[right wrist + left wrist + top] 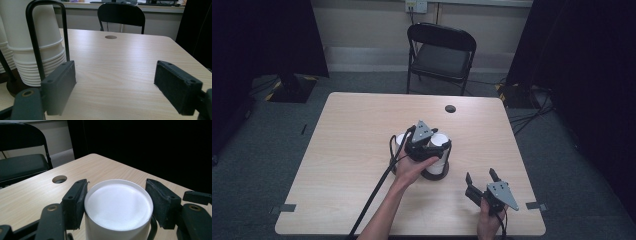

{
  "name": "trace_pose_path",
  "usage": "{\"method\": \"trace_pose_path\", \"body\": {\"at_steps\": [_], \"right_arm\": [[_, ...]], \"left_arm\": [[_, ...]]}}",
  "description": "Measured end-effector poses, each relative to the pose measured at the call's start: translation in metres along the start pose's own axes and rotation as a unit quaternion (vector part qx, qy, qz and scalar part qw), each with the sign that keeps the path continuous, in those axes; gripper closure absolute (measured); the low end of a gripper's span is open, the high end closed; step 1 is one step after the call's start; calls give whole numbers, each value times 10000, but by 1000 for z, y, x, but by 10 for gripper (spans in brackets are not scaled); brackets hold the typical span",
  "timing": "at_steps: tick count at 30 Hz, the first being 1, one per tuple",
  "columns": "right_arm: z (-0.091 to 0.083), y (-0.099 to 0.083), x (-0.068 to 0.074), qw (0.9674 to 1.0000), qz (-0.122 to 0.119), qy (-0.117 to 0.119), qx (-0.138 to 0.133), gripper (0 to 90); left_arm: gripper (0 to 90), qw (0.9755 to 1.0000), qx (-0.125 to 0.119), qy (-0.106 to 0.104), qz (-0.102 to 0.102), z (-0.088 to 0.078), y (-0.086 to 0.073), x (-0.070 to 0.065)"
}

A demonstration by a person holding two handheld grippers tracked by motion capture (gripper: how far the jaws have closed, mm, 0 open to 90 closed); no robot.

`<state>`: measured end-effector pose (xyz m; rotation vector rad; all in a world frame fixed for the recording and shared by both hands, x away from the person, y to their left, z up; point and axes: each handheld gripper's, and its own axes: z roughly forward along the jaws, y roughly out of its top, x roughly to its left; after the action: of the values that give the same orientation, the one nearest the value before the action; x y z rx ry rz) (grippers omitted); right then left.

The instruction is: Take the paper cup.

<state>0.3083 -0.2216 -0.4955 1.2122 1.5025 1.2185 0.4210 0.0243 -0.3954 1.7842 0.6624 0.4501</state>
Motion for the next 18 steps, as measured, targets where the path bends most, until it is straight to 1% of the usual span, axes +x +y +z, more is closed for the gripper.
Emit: {"method": "trace_pose_path", "body": {"at_steps": [6,14,15,18], "right_arm": [[0,0,0,10000,2,-15,1,169],[0,0,0,10000,-4,4,4,169],[0,0,0,10000,-6,-14,5,169],[0,0,0,10000,3,-18,7,169]], "left_arm": [[359,10000,-86,-9,-14,-4,2,0],[359,9996,-248,102,-13,-10,6,-2],[359,9995,-307,96,2,-12,7,-3],[359,9994,-335,115,34,-13,8,-2]]}}
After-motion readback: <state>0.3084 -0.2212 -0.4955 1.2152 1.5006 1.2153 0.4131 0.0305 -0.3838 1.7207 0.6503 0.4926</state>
